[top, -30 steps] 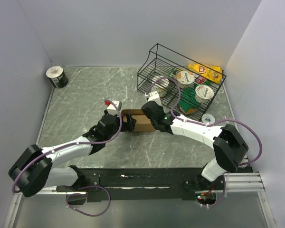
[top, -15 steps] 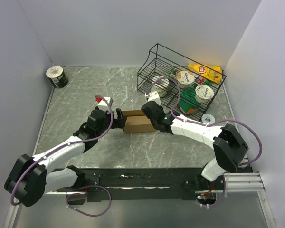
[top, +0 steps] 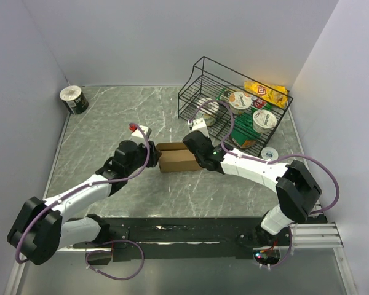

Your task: Fold the paper box

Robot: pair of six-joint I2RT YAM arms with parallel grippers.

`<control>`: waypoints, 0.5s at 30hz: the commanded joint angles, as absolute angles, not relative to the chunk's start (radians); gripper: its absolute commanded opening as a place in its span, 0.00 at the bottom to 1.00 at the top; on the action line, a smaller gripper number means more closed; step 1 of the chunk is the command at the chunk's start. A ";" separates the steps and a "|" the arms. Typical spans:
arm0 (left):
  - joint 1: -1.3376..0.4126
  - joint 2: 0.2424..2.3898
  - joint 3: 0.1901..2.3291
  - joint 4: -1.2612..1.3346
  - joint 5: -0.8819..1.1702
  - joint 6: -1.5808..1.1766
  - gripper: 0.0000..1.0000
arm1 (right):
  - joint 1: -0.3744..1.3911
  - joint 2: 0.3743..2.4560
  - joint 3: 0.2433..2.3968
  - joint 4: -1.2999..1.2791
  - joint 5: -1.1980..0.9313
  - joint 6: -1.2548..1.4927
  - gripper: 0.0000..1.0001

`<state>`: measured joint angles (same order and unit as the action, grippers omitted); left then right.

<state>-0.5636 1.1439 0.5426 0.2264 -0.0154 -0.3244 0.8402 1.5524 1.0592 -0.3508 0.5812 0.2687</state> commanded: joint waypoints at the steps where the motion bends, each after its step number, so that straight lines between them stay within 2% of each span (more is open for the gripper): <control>1: -0.560 1.160 0.604 0.262 0.003 -0.304 0.36 | 0.847 1.516 1.058 -0.321 0.586 0.273 0.00; 9: -0.558 1.192 0.623 0.252 0.003 -0.359 0.17 | 0.847 1.514 1.054 -0.319 0.584 0.272 0.00; 15: -0.560 1.218 0.643 0.236 -0.026 -0.391 0.13 | 0.848 1.514 1.051 -0.314 0.583 0.273 0.00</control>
<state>-0.5583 1.2015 0.5964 0.2188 -0.0208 -0.3550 0.8398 1.5524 1.0584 -0.3515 0.5823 0.2684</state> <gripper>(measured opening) 0.149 0.044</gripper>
